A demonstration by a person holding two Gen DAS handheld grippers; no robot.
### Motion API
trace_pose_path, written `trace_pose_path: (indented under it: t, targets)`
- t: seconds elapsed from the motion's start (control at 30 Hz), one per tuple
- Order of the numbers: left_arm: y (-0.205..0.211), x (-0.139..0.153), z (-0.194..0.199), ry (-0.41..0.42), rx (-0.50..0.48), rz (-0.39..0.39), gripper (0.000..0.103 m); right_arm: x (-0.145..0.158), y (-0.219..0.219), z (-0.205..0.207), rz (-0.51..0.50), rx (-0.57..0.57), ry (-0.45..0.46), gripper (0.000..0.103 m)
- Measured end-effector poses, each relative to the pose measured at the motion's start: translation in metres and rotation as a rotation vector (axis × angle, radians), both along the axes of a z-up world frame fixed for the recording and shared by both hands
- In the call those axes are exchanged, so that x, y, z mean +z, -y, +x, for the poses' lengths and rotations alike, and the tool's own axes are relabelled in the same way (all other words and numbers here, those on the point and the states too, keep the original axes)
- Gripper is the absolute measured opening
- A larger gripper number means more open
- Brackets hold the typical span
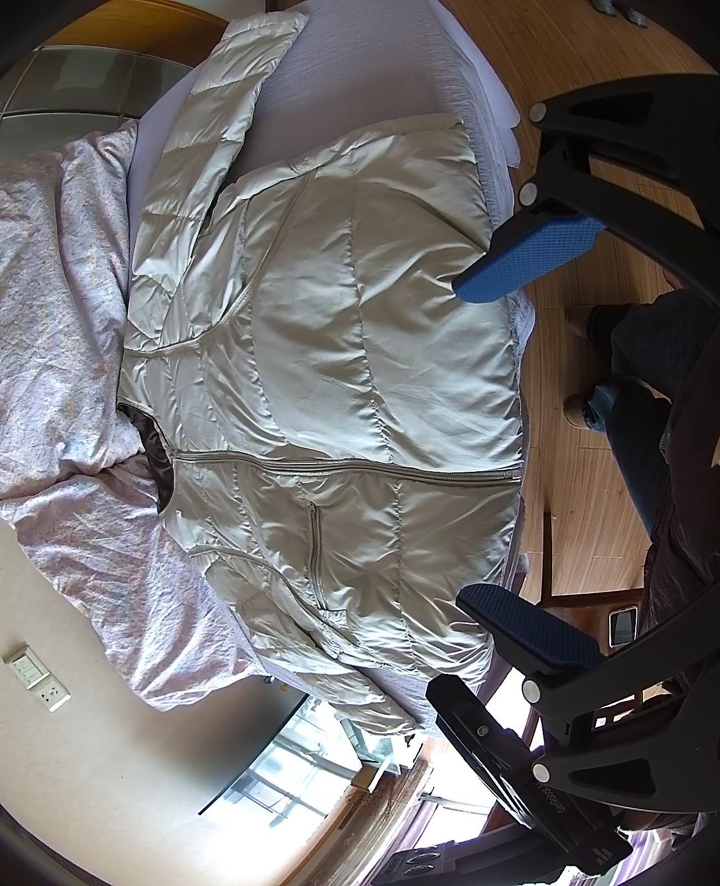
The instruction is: Fold large clothes
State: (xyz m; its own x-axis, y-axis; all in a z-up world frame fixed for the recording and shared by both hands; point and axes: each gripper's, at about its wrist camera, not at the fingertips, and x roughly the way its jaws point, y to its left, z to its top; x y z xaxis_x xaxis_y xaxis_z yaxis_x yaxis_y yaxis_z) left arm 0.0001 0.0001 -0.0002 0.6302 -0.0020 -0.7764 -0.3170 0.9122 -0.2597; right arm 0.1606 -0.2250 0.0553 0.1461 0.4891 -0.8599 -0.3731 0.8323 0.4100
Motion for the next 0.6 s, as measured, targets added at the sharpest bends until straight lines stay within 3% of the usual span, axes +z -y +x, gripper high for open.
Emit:
trace_pose_path:
  t: [0.6]
  targets:
    - [-0.0003, -0.0001, 0.0002, 0.0, 0.005, 0.005, 0.101, -0.003, 0.001, 0.0065, 0.01, -0.016, 0.0, 0.102]
